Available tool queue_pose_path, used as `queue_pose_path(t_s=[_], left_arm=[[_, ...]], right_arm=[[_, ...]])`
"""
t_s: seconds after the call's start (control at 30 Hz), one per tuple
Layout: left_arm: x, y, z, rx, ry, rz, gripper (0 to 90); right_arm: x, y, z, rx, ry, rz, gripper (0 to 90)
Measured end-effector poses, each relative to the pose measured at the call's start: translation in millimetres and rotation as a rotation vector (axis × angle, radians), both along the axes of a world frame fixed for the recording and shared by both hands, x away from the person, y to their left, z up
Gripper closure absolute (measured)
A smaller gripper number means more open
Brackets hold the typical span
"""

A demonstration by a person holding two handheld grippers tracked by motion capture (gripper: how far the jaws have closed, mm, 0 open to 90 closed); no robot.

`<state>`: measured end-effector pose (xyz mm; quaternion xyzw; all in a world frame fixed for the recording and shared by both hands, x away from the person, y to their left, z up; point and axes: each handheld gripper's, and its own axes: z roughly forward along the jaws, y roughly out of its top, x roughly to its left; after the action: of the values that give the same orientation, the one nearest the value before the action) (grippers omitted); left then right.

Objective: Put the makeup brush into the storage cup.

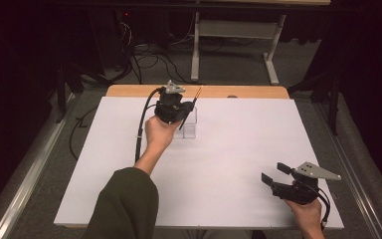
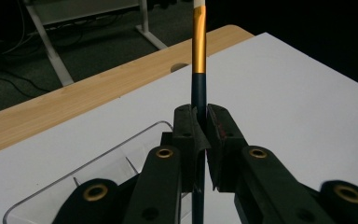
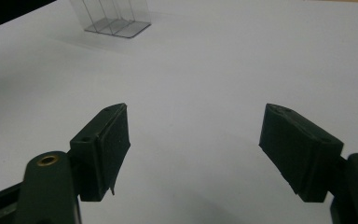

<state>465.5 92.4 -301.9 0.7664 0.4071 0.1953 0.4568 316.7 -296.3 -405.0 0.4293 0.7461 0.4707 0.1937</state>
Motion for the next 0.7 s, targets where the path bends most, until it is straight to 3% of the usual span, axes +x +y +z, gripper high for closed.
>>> queue_pose_path(t_s=[0.23, 0.4, 0.7], left_arm=[[2.7, 0.3, 0.4, 0.019, -0.009, 0.015, 82.6], [4.9, -0.1, 1.1, 0.023, -0.052, 0.033, 82.5], [18.0, -1.7, -4.1, 0.022, -0.073, 0.045, 82.5]], right_arm=[[-0.3, 0.5, 0.4, -0.002, -0.005, 0.005, 25.9], [-1.3, 0.6, 0.9, -0.003, -0.009, 0.0, 26.0], [-1.8, 2.2, 1.3, -0.011, -0.018, 0.015, 26.0]])
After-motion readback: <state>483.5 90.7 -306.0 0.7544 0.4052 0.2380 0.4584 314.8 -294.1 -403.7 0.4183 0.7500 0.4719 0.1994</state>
